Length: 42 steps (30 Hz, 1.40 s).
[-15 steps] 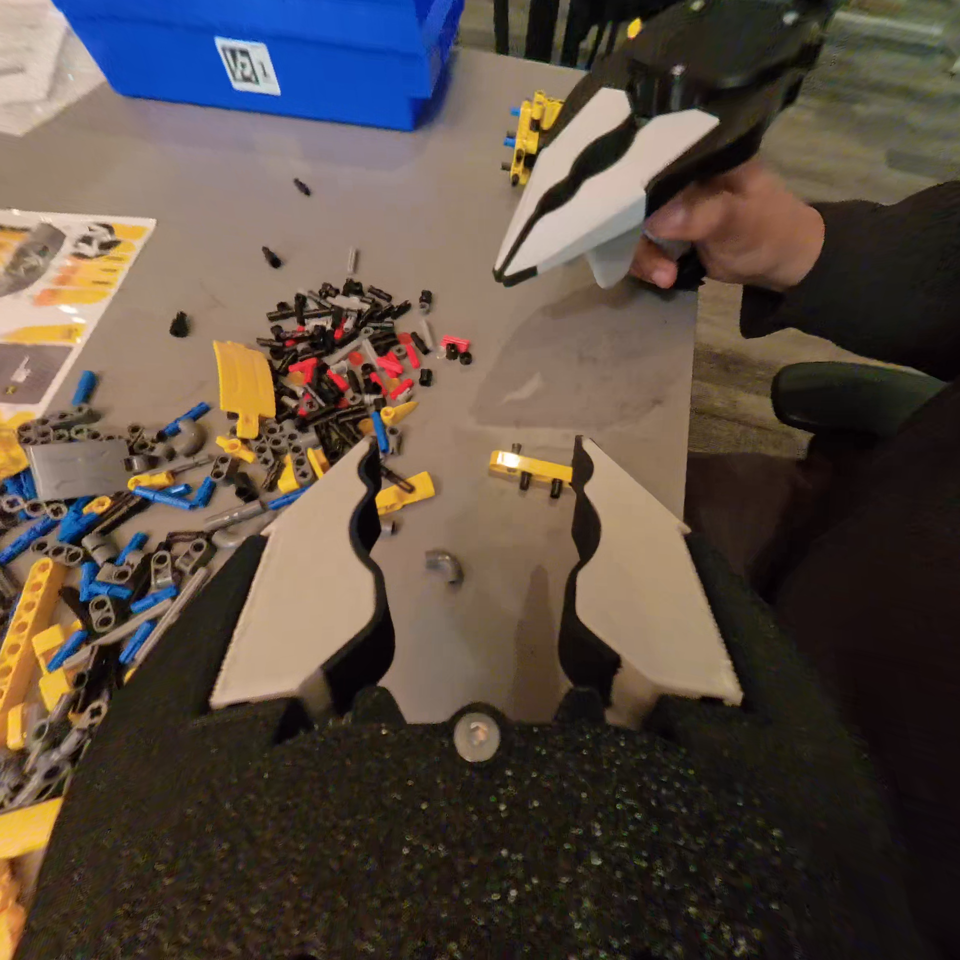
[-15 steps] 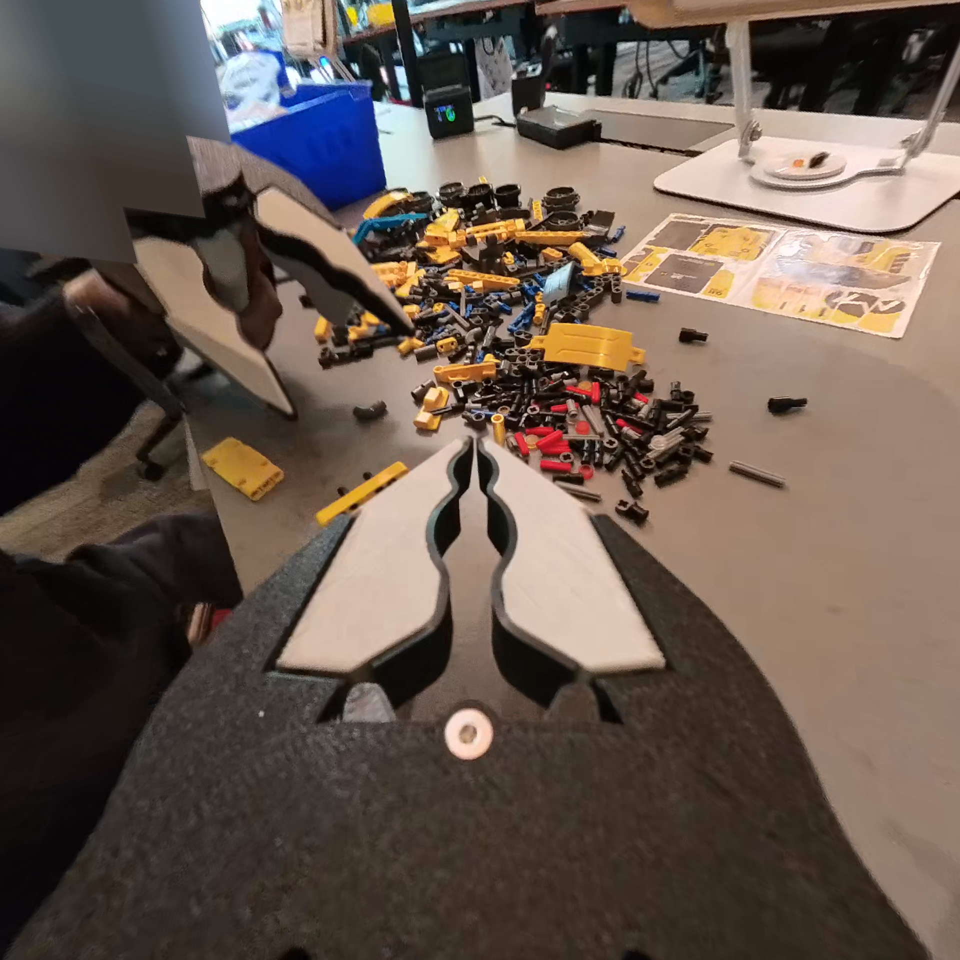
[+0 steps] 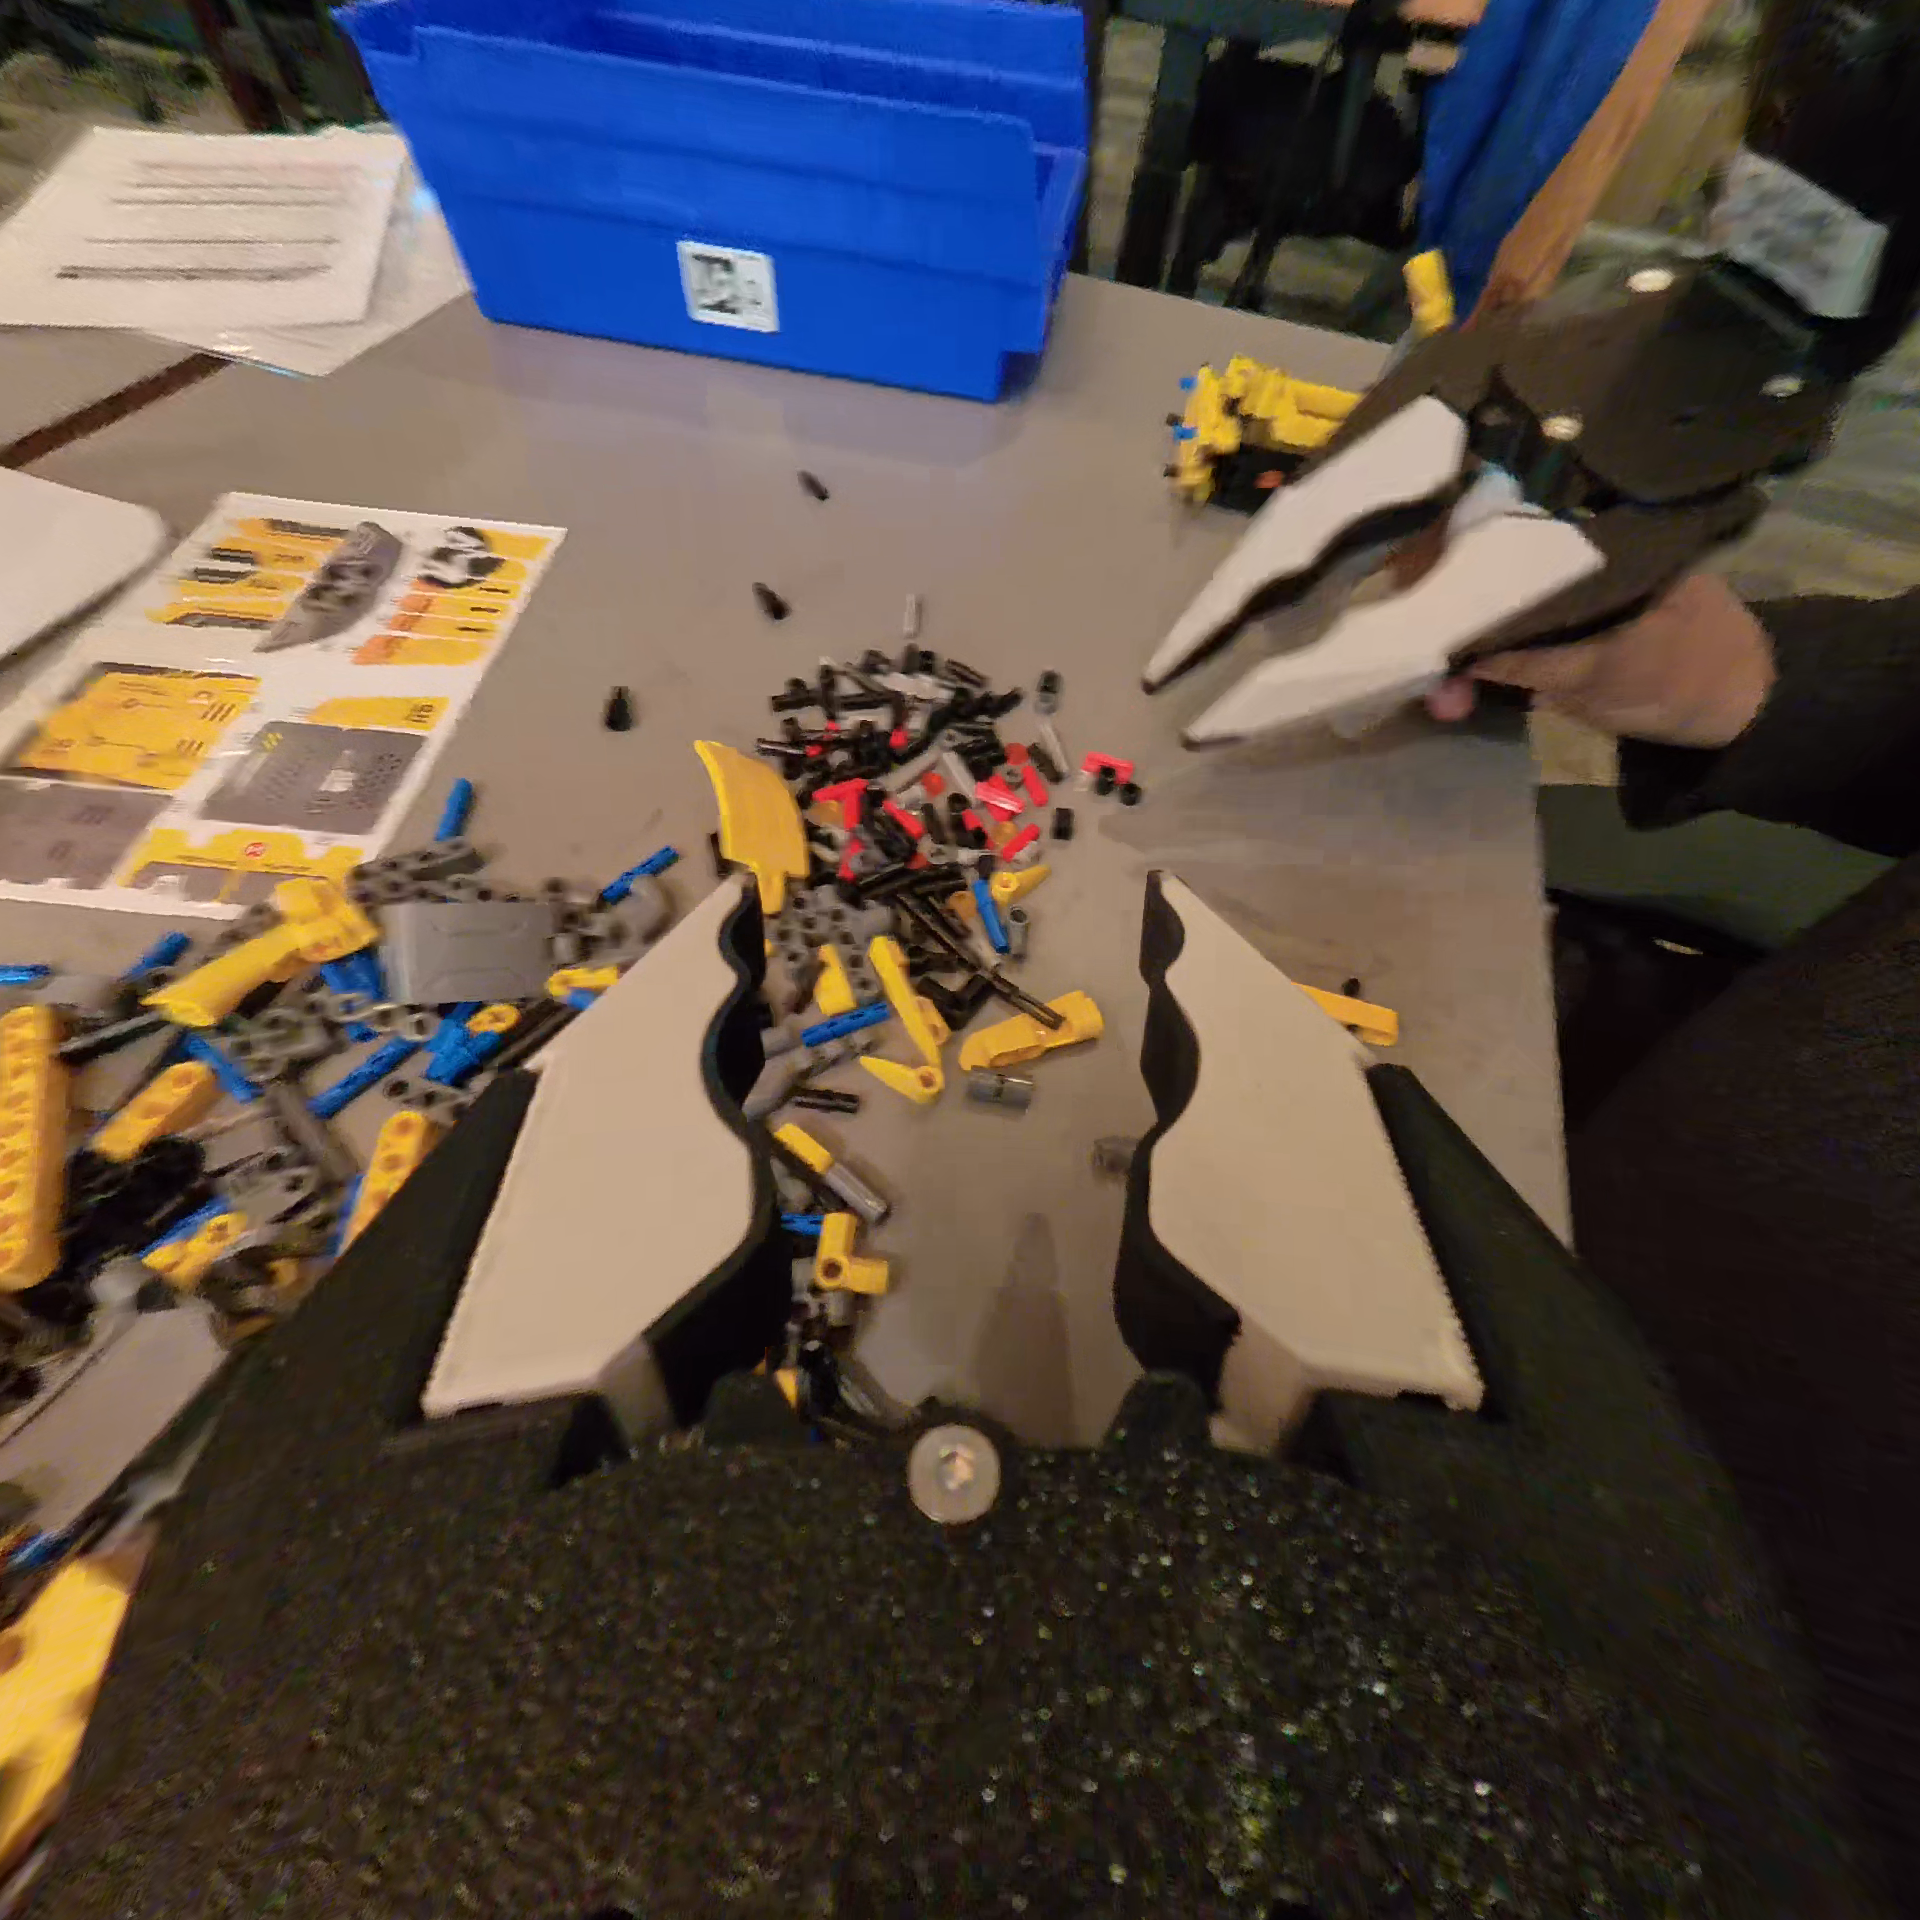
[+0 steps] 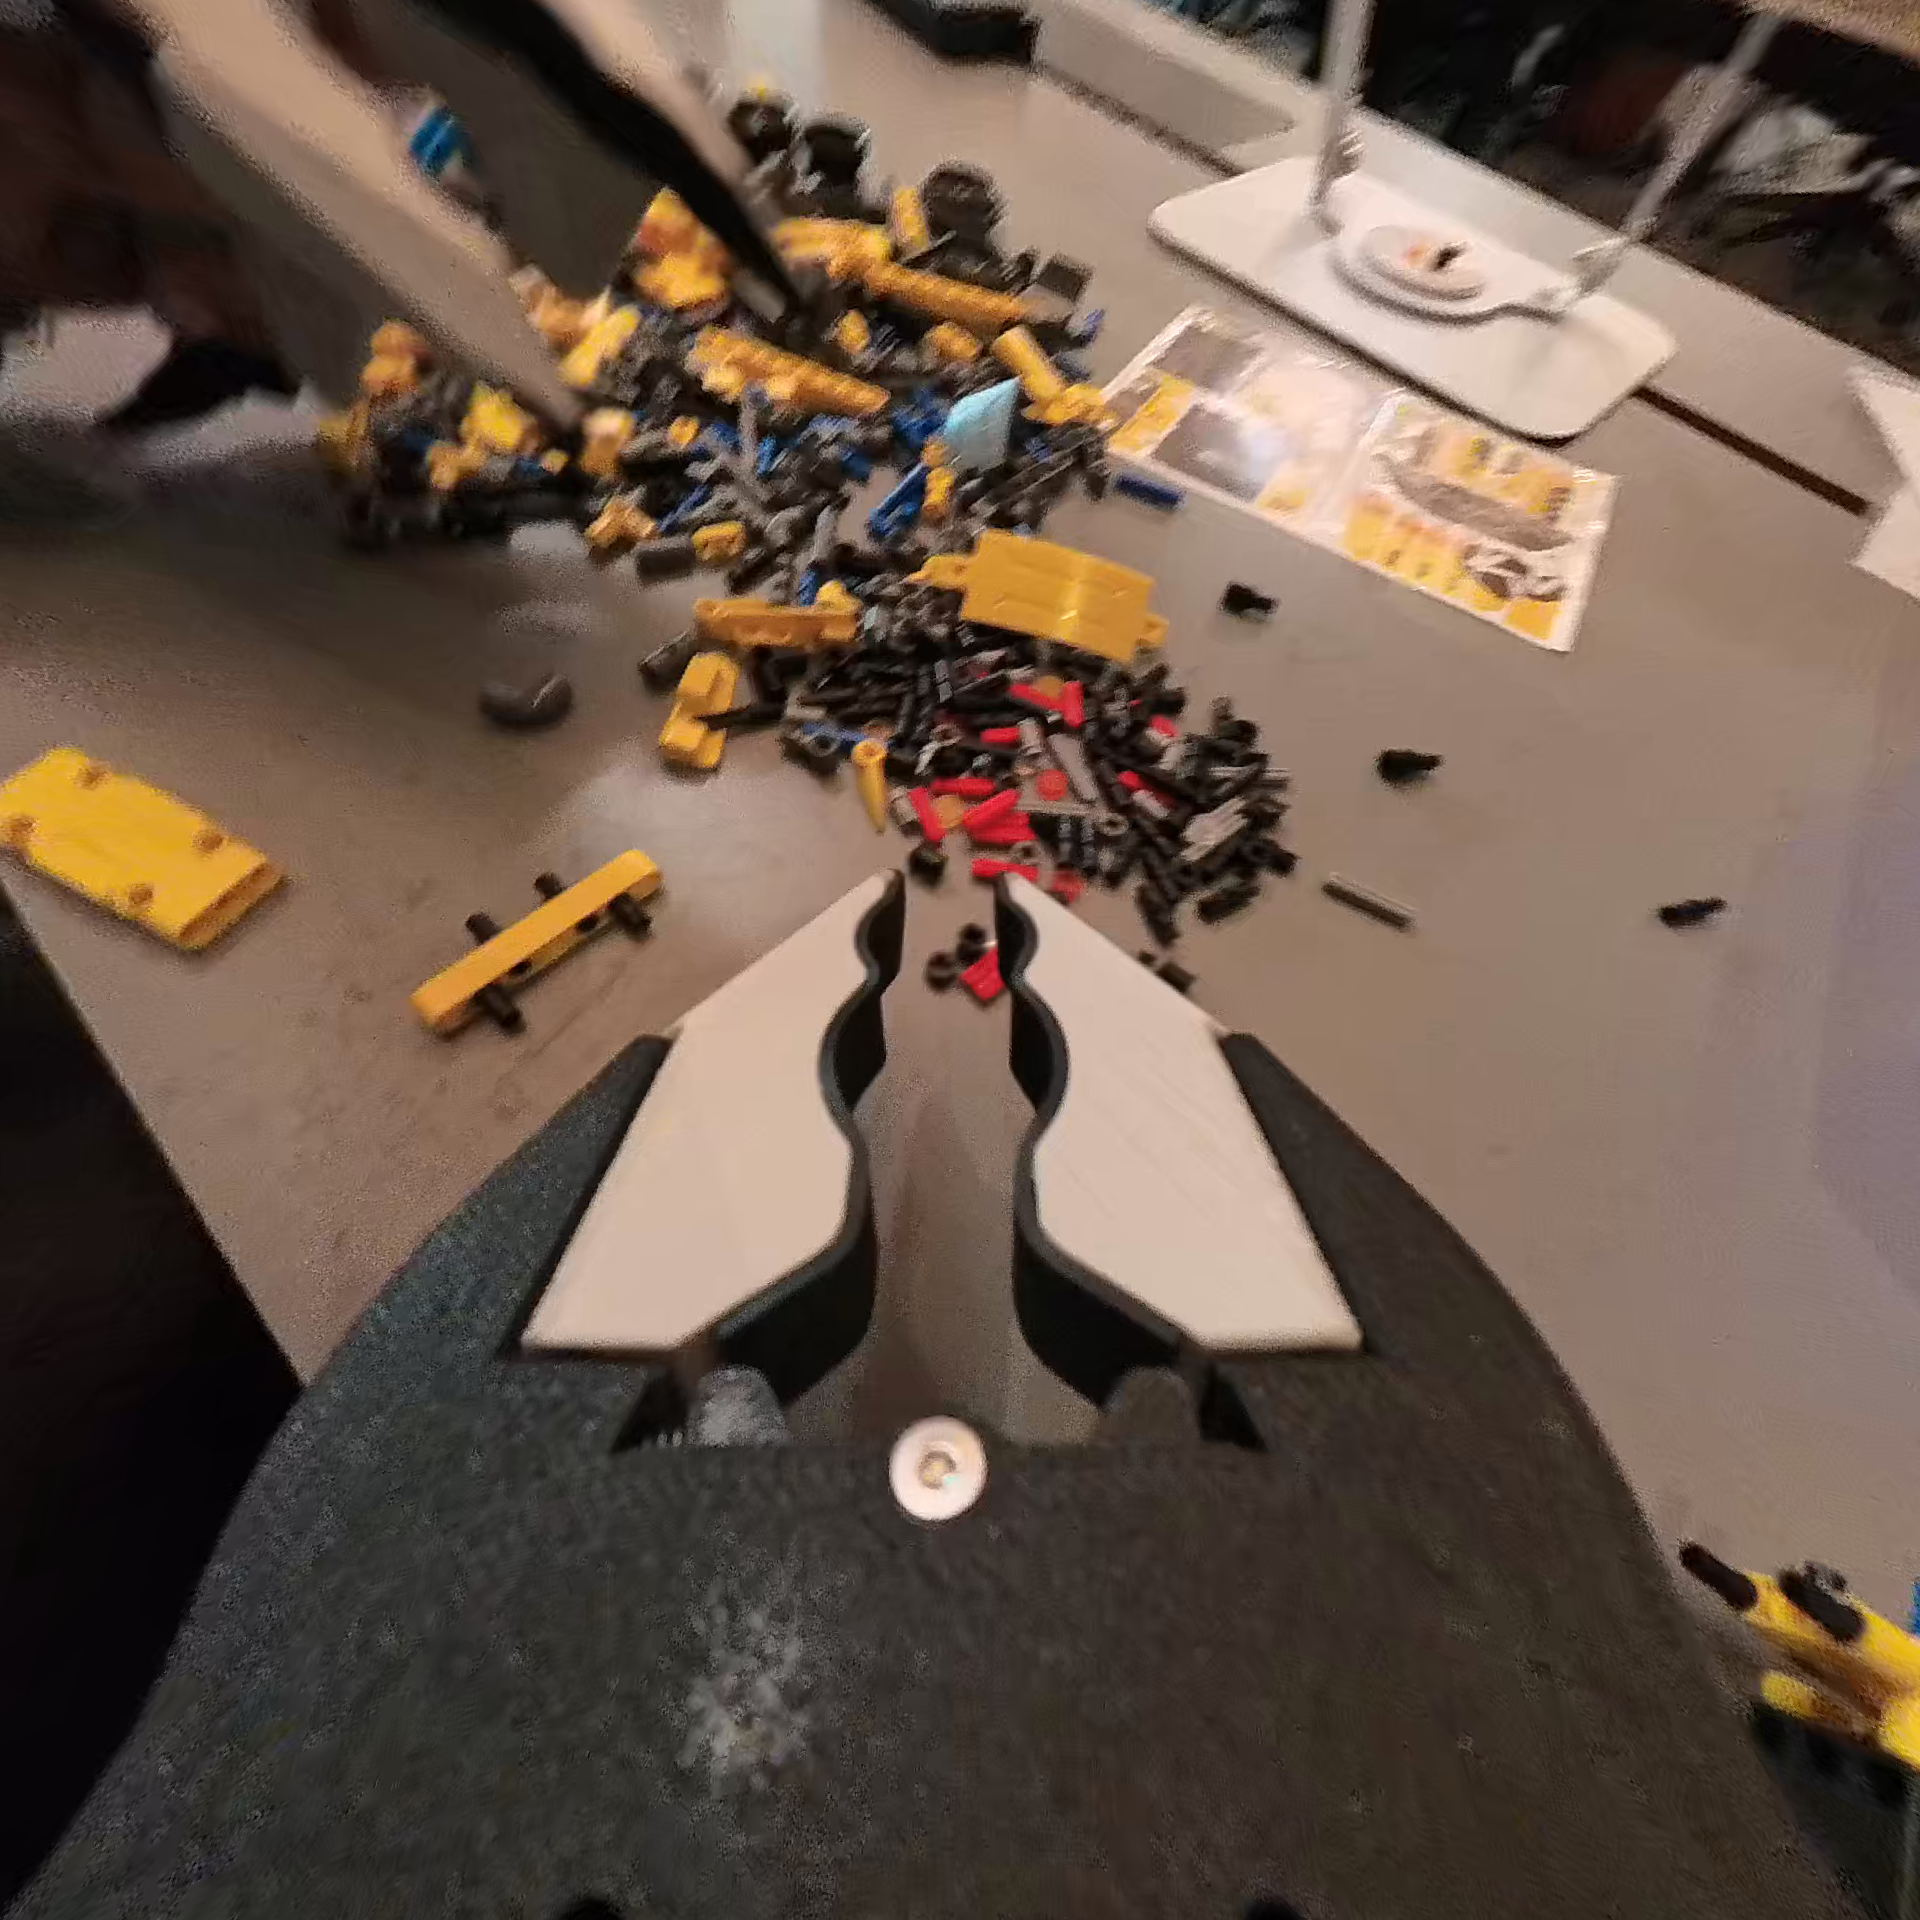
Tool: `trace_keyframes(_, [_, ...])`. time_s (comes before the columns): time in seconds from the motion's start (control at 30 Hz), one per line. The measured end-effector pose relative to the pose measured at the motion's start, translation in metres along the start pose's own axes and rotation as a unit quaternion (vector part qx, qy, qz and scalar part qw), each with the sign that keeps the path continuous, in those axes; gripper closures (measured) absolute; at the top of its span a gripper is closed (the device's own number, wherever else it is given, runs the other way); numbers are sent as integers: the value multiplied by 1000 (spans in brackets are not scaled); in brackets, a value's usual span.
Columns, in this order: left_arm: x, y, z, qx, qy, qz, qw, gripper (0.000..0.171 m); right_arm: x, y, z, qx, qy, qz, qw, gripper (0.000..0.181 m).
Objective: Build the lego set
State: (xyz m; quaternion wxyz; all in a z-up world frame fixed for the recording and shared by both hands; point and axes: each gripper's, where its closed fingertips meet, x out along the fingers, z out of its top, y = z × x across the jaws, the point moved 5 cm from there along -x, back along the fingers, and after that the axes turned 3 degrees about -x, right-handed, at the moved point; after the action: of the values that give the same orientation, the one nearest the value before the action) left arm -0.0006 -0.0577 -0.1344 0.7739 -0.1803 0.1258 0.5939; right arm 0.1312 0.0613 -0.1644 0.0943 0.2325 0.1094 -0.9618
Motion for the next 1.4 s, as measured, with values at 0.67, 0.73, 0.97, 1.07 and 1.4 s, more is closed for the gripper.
trace_keyframes(0.67, [-29,12,10,-14,-107,26,994,101,-27,-21,17,65,-140,-28,988,160])
trace_keyframes(0.73, [-29,12,11,-16,-111,26,993,101,-28,-22,17,68,-145,-29,987,160])
trace_keyframes(0.97, [-30,14,12,-12,-117,35,992,102,-32,-25,18,80,-164,-27,983,160])
trace_keyframes(1.07, [-31,14,13,-16,-122,34,992,102,-31,-24,18,79,-161,-26,983,160])
trace_keyframes(1.4, [-39,16,16,-21,-144,38,989,103,-31,-29,16,106,-163,-8,981,160])
